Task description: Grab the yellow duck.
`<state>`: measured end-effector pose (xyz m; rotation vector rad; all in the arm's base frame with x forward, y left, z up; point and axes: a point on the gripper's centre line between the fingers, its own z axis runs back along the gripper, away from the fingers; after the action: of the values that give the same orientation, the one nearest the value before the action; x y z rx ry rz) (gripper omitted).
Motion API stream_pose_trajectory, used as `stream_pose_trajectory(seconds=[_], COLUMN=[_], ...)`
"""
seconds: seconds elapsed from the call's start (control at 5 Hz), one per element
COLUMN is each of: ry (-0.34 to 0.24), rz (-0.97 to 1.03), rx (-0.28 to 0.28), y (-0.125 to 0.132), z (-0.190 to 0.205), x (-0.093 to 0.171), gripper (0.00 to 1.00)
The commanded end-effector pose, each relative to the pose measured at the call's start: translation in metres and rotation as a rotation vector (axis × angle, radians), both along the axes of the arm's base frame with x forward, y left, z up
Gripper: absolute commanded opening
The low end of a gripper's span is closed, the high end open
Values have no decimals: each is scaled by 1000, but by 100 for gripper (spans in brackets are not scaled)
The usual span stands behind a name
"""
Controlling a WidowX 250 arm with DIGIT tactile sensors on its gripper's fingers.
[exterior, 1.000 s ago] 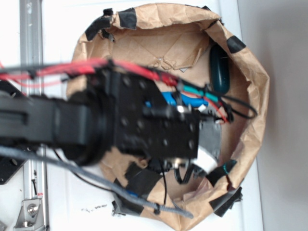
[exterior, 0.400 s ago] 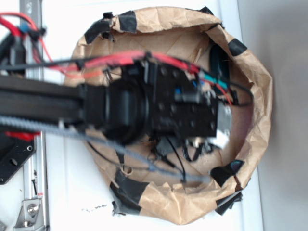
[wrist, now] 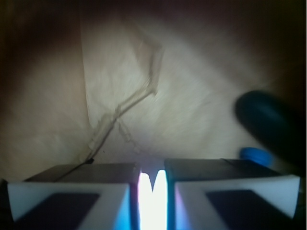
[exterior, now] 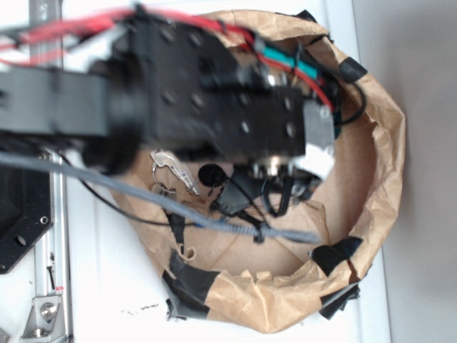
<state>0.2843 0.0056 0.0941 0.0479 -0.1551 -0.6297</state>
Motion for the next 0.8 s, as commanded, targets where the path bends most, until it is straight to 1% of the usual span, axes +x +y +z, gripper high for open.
stream_pose_trajectory(seconds=[0.0, 0.2, 0.4, 0.6], ry=[-13, 110, 165, 202], rz=[-58, -230, -260, -261], rx=[34, 79, 81, 119], y=[-5, 0, 8, 13], z=[8, -30, -43, -57], x=[2, -22, -38, -42], gripper=[100, 100, 100, 100])
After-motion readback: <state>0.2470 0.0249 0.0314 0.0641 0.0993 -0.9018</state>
